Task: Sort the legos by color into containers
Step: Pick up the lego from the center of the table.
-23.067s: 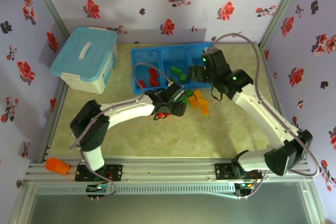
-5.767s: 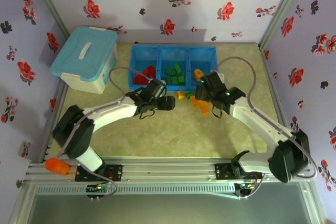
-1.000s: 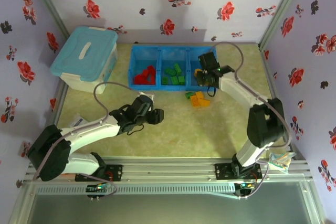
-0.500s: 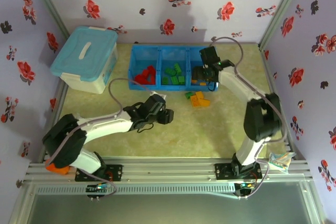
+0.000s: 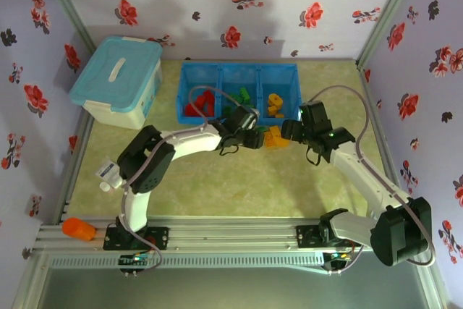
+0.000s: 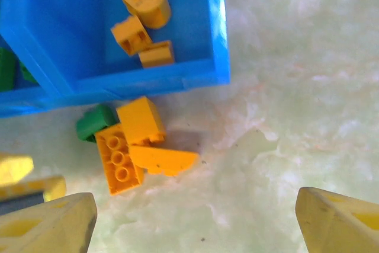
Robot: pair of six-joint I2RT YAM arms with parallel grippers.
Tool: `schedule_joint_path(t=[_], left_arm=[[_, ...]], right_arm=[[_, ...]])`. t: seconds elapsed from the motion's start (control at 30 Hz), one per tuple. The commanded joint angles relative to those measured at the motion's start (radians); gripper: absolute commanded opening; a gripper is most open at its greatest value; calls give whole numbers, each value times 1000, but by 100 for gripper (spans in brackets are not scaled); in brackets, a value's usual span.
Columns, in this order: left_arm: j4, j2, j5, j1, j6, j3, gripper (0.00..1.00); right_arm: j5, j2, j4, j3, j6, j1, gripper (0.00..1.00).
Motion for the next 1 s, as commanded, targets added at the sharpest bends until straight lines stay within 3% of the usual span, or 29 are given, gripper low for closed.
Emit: schedule_joint_path(t=[0.0, 0.4, 0.97], left_arm=[[-83, 67, 30, 16, 36, 106, 60], [-310, 288, 28, 53, 76, 466, 66], [-284, 287, 30, 40, 37, 390, 64]], right_arm=[[-27, -3, 55, -50, 49, -6, 87], [-27, -55, 77, -137, 66, -6, 87], [-20, -114, 81, -194, 96, -7, 86]])
